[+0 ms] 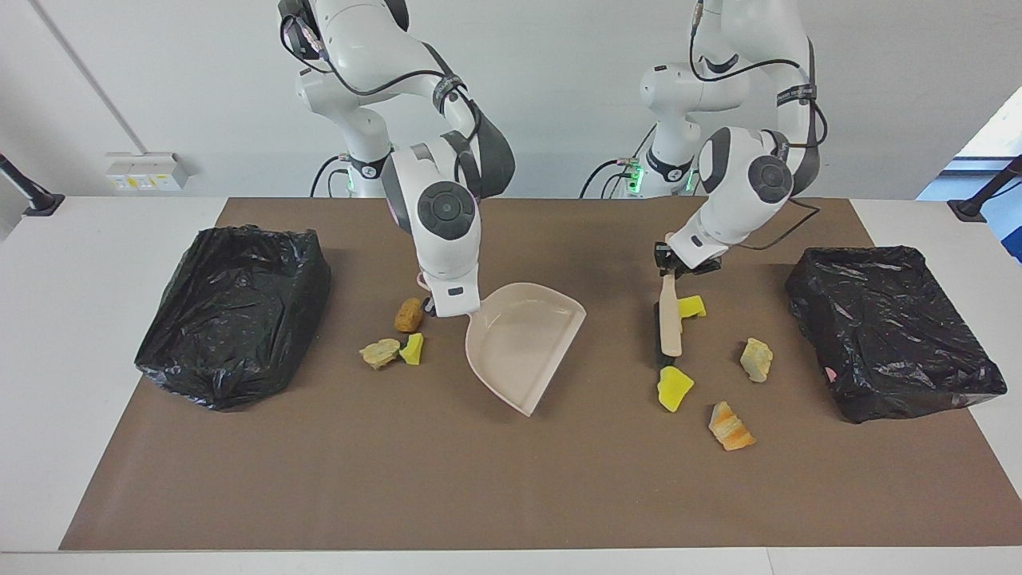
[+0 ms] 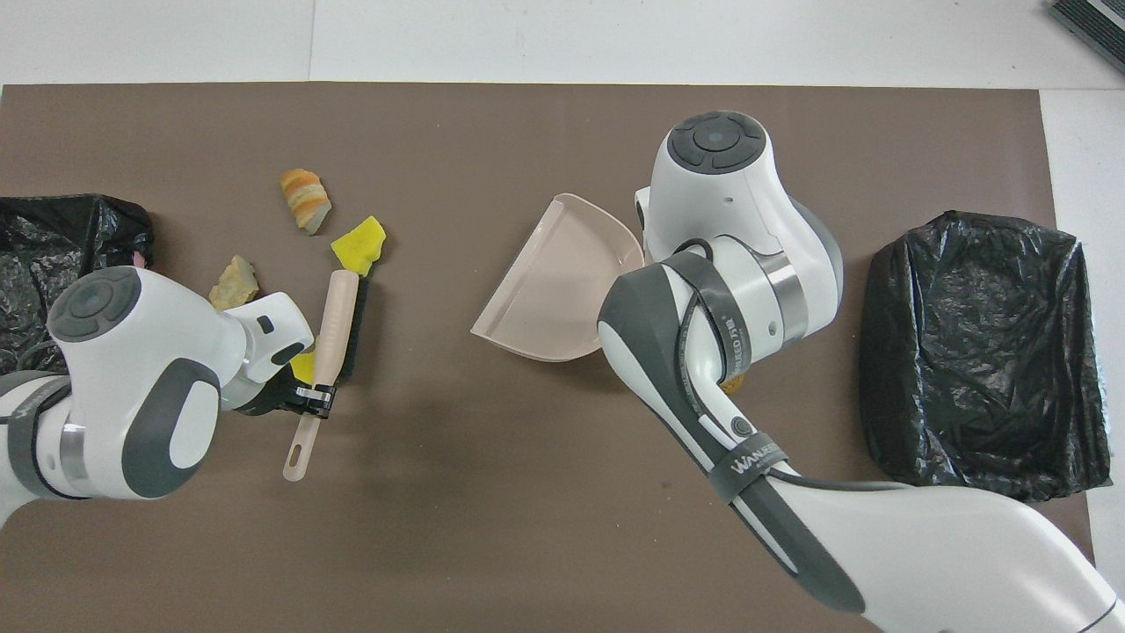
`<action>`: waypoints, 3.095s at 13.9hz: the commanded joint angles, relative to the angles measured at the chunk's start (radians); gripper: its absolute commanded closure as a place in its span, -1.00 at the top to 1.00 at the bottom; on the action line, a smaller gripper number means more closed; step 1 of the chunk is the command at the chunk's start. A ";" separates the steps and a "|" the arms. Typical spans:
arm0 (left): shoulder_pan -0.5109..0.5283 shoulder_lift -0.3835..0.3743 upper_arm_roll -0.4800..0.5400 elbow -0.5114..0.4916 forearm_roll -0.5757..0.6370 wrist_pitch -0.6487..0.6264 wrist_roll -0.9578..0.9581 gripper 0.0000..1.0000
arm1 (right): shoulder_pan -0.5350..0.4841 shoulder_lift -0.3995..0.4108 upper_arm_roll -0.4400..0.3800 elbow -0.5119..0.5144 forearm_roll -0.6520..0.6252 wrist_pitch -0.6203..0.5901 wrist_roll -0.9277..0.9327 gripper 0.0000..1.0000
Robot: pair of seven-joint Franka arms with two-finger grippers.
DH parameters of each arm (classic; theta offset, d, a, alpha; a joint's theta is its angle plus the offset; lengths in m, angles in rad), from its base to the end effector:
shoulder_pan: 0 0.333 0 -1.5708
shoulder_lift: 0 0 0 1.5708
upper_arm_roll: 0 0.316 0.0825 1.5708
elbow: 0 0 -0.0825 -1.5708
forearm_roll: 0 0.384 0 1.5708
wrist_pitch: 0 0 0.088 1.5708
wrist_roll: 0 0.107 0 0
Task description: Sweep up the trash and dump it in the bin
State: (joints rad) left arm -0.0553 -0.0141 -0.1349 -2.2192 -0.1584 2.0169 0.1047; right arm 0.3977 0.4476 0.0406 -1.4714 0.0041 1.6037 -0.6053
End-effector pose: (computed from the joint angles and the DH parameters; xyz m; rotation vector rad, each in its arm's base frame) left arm 0.4923 -0.1042 0.3680 2.9847 -0.3187 -0.2915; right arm 0.5906 0.2731 0.3999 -2.6508 -1.5206 0.4807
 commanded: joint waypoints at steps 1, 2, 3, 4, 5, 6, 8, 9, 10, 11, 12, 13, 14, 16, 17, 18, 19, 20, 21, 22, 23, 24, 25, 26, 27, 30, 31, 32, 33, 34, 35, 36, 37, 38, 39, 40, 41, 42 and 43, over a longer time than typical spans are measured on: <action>-0.002 -0.004 0.009 0.105 0.065 -0.105 0.001 -1.00 | 0.039 -0.023 0.004 -0.044 -0.032 0.036 -0.027 -1.00; -0.002 -0.007 0.012 0.137 0.075 -0.148 -0.003 -1.00 | 0.044 -0.021 0.004 -0.046 -0.036 0.041 -0.028 -1.00; -0.002 -0.018 0.037 0.162 0.082 -0.173 -0.005 -1.00 | 0.052 -0.018 0.007 -0.046 -0.036 0.051 -0.028 -1.00; -0.002 -0.032 0.061 0.162 0.091 -0.184 -0.006 -1.00 | 0.059 -0.017 0.008 -0.061 -0.033 0.082 -0.028 -1.00; -0.002 -0.037 0.073 0.159 0.115 -0.185 -0.006 -1.00 | 0.070 -0.014 0.010 -0.076 -0.030 0.111 -0.030 -1.00; 0.000 -0.038 0.095 0.155 0.155 -0.178 -0.008 -1.00 | 0.084 -0.009 0.010 -0.083 -0.030 0.131 -0.031 -1.00; 0.000 -0.037 0.174 0.150 0.192 -0.153 -0.008 -1.00 | 0.095 0.003 0.010 -0.086 -0.032 0.140 -0.033 -1.00; 0.000 -0.034 0.220 0.147 0.192 -0.129 -0.010 -1.00 | 0.107 0.012 0.010 -0.087 -0.048 0.139 -0.042 -1.00; 0.000 -0.024 0.248 0.139 0.194 -0.109 -0.010 -1.00 | 0.137 0.011 0.010 -0.099 -0.111 0.136 -0.063 -1.00; 0.003 -0.021 0.261 0.118 0.207 -0.093 -0.011 -1.00 | 0.147 0.002 0.010 -0.113 -0.154 0.127 -0.068 -1.00; 0.005 -0.023 0.276 0.093 0.247 -0.070 -0.013 -1.00 | 0.151 -0.001 0.010 -0.118 -0.170 0.121 -0.070 -1.00; 0.006 -0.027 0.281 0.058 0.255 -0.057 -0.029 -1.00 | 0.154 -0.001 0.010 -0.118 -0.173 0.121 -0.073 -1.00; 0.006 -0.029 0.281 0.035 0.255 -0.046 -0.064 -1.00 | 0.155 -0.001 0.010 -0.118 -0.173 0.122 -0.077 -1.00; -0.001 -0.029 0.278 -0.006 0.258 -0.033 -0.140 -1.00 | 0.173 -0.009 0.010 -0.124 -0.176 0.113 -0.068 -1.00; -0.006 -0.032 0.276 -0.031 0.258 -0.020 -0.157 -1.00 | 0.188 -0.013 0.008 -0.127 -0.176 0.111 -0.067 -1.00; -0.011 -0.043 0.275 -0.065 0.258 0.005 -0.163 -1.00 | 0.188 -0.015 0.010 -0.132 -0.176 0.113 -0.065 -1.00; -0.012 -0.053 0.272 -0.080 0.258 0.013 -0.172 -1.00 | 0.187 -0.017 0.010 -0.142 -0.176 0.120 -0.065 -1.00; -0.015 -0.056 0.267 -0.088 0.258 0.014 -0.193 -1.00 | 0.187 -0.023 0.010 -0.152 -0.176 0.125 -0.062 -1.00; -0.027 -0.060 0.258 -0.094 0.258 0.016 -0.218 -1.00 | 0.188 -0.029 0.010 -0.158 -0.176 0.124 -0.045 -1.00; -0.047 -0.061 0.253 -0.097 0.255 0.016 -0.233 -1.00 | 0.190 -0.030 0.010 -0.165 -0.176 0.122 -0.024 -1.00; -0.067 -0.064 0.250 -0.103 0.250 0.016 -0.249 -1.00 | 0.190 -0.032 0.010 -0.167 -0.176 0.121 -0.019 -1.00; -0.084 -0.067 0.245 -0.109 0.247 0.016 -0.259 -1.00 | 0.190 -0.030 0.010 -0.165 -0.174 0.114 -0.011 -1.00; -0.092 -0.070 0.221 -0.117 0.240 0.016 -0.263 -1.00 | 0.190 -0.033 0.010 -0.167 -0.171 0.108 0.017 -1.00; -0.092 -0.067 0.177 -0.123 0.220 0.017 -0.281 -1.00 | 0.190 -0.040 0.010 -0.175 -0.170 0.107 0.053 -1.00; -0.092 -0.063 0.146 -0.132 0.198 0.025 -0.318 -1.00 | 0.193 -0.044 0.012 -0.181 -0.165 0.107 0.086 -1.00; -0.092 -0.057 0.034 -0.131 0.111 0.078 -0.352 -1.00 | 0.193 -0.044 0.012 -0.181 -0.162 0.108 0.096 -1.00; -0.094 -0.055 0.005 -0.131 0.088 0.113 -0.361 -1.00 | 0.193 -0.044 0.012 -0.181 -0.162 0.108 0.096 -1.00; -0.094 -0.053 -0.033 -0.129 0.068 0.132 -0.362 -1.00 | 0.193 -0.044 0.012 -0.181 -0.162 0.110 0.096 -1.00; -0.094 -0.052 -0.070 -0.126 0.041 0.138 -0.362 -1.00 | 0.193 -0.044 0.012 -0.181 -0.162 0.110 0.096 -1.00; -0.094 -0.050 -0.093 -0.122 0.005 0.151 -0.368 -1.00 | 0.193 -0.044 0.012 -0.181 -0.161 0.108 0.096 -1.00; -0.092 -0.050 -0.135 -0.119 -0.019 0.161 -0.376 -1.00 | 0.193 -0.044 0.012 -0.181 -0.161 0.108 0.096 -1.00; -0.092 -0.050 -0.182 -0.117 -0.023 0.172 -0.378 -1.00 | 0.193 -0.044 0.012 -0.181 -0.161 0.108 0.096 -1.00; -0.092 -0.050 -0.222 -0.112 -0.023 0.189 -0.376 -1.00 | 0.193 -0.044 0.010 -0.181 -0.161 0.108 0.097 -1.00; -0.090 -0.049 -0.263 -0.100 -0.023 0.197 -0.378 -1.00 | 0.193 -0.044 0.012 -0.181 -0.161 0.108 0.098 -1.00; -0.090 -0.040 -0.285 -0.077 -0.024 0.183 -0.381 -1.00 | 0.193 -0.044 0.012 -0.181 -0.161 0.108 0.098 -1.00; -0.092 -0.026 -0.290 -0.047 -0.024 0.159 -0.381 -1.00 | 0.193 -0.044 0.012 -0.181 -0.161 0.108 0.098 -1.00; -0.090 -0.006 -0.288 0.001 -0.024 0.116 -0.378 -1.00 | 0.193 -0.044 0.012 -0.181 -0.161 0.108 0.098 -1.00; -0.084 0.018 -0.287 0.047 -0.024 0.061 -0.378 -1.00 | 0.193 -0.044 0.012 -0.181 -0.161 0.108 0.098 -1.00; -0.071 0.020 -0.281 0.081 -0.024 0.004 -0.370 -1.00 | 0.193 -0.044 0.012 -0.181 -0.161 0.108 0.098 -1.00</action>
State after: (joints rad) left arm -0.1454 -0.0344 -0.4284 -2.2294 -0.1757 2.1160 -0.2785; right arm 0.5957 0.4299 0.0470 -1.6231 -0.1519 1.7159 -0.5316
